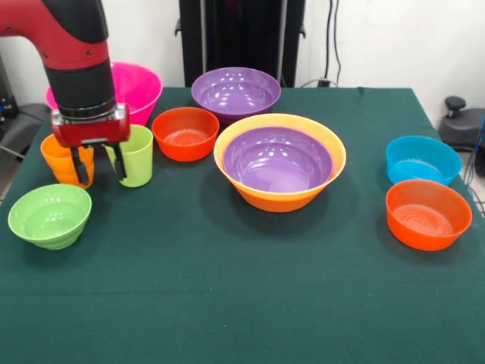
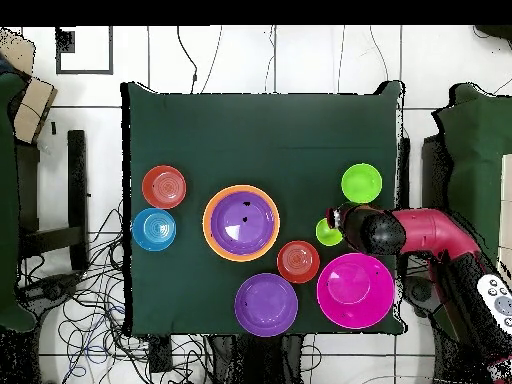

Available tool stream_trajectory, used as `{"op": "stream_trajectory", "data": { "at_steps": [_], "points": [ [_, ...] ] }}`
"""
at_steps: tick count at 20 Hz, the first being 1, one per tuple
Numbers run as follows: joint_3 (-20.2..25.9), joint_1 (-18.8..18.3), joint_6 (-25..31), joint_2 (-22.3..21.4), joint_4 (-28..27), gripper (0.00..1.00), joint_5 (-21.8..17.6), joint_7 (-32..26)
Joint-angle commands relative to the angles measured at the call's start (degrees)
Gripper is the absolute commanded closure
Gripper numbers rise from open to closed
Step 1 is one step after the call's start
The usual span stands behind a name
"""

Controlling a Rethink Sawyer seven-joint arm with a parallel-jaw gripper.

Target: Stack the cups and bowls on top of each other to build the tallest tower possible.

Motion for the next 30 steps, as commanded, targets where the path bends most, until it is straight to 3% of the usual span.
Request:
{"op": "stream_trajectory", "data": {
  "at_steps": [1,9,16,20,30],
  "points": [
    [1.3,5.6,1.6,1.1,-4.3,0.0,-1.6,-13.0],
    [1.4,9.2,5.4,-1.7,-6.0,0.0,2.1,-10.9],
    [1.0,9.1,7.1,-2.7,-6.1,0.0,4.7,-13.2],
    [1.9,8.7,10.7,-4.0,-7.4,0.0,7.1,-16.5],
    [2.1,8.2,10.8,-2.2,-9.7,0.0,6.4,-19.4]
  ]
}}
